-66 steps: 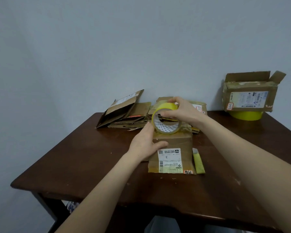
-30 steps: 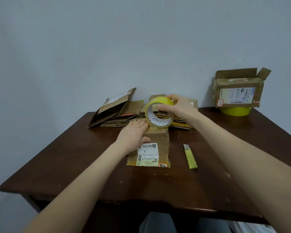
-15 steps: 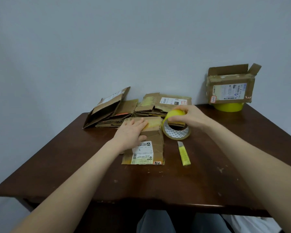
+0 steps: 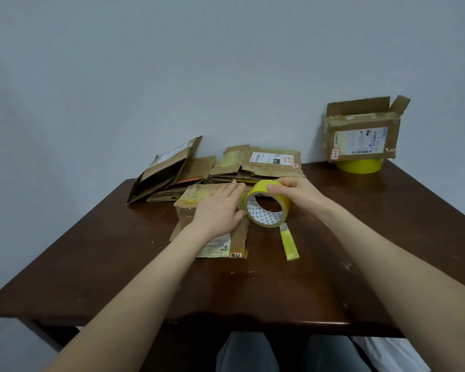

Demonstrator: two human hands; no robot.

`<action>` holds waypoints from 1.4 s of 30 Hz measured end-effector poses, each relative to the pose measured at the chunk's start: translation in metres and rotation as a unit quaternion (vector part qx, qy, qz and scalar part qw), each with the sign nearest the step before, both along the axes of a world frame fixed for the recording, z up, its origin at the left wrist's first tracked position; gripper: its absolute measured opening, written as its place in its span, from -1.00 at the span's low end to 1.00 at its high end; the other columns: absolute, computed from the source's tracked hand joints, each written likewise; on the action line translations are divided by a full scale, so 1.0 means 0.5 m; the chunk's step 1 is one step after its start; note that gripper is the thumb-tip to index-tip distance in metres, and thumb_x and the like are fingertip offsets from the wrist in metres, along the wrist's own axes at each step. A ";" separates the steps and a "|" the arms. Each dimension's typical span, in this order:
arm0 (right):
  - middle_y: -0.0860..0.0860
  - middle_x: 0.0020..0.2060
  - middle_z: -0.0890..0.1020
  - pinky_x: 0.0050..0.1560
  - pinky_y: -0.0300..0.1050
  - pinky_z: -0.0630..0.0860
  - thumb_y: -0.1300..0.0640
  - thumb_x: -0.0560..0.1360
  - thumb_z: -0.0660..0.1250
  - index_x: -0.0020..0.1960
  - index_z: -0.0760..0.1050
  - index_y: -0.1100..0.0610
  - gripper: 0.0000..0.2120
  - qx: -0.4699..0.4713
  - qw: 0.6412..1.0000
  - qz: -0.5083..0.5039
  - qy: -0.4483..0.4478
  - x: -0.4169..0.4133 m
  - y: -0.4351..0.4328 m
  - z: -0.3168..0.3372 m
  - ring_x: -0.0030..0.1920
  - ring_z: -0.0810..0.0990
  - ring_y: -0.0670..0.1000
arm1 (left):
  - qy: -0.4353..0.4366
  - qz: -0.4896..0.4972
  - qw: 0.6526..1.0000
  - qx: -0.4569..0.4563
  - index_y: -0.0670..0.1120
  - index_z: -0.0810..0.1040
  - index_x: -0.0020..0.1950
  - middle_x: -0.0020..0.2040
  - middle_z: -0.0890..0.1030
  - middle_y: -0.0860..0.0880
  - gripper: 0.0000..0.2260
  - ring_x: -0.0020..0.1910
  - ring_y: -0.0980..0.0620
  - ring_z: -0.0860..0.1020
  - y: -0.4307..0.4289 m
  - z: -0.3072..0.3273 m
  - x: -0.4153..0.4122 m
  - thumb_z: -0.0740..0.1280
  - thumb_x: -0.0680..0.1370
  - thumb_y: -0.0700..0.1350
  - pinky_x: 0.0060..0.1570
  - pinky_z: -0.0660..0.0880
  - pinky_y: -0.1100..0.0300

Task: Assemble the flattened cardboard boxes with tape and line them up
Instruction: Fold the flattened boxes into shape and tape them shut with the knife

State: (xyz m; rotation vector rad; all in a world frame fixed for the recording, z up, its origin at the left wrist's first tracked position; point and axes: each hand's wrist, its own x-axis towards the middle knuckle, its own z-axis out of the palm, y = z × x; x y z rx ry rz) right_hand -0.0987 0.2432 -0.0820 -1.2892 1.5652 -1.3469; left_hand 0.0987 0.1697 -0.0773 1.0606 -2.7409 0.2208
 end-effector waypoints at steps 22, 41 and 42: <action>-0.01 -0.26 0.64 -0.25 -0.20 0.45 -0.08 0.46 0.41 -0.13 0.61 0.05 -0.81 0.083 0.990 -0.023 0.113 -0.001 -0.002 0.017 -0.26 0.56 -0.06 | 0.003 -0.012 1.000 -0.003 0.16 0.08 0.54 0.57 0.08 0.07 -0.38 0.49 0.03 0.20 -0.023 0.005 0.025 0.27 0.55 0.15 0.27 0.42 0.04; 0.06 0.21 0.57 0.11 -0.14 0.40 0.04 0.62 0.17 0.27 0.53 0.14 -0.68 0.069 0.976 -0.085 0.187 0.038 -0.049 0.011 0.23 0.50 0.07 | -0.028 0.068 0.997 0.019 0.15 -0.01 0.55 0.58 0.03 0.00 -0.21 0.54 -0.02 0.07 -0.027 0.022 0.000 0.31 0.45 0.30 0.44 0.11 -0.17; 0.06 0.18 0.59 0.08 -0.13 0.41 0.05 0.60 0.20 0.22 0.55 0.13 -0.72 0.073 0.969 -0.105 0.211 0.033 -0.040 0.017 0.20 0.51 0.06 | -0.031 0.069 0.997 0.017 0.14 -0.02 0.55 0.57 0.04 0.00 -0.19 0.53 -0.03 0.08 -0.025 0.027 -0.002 0.32 0.43 0.30 0.43 0.11 -0.18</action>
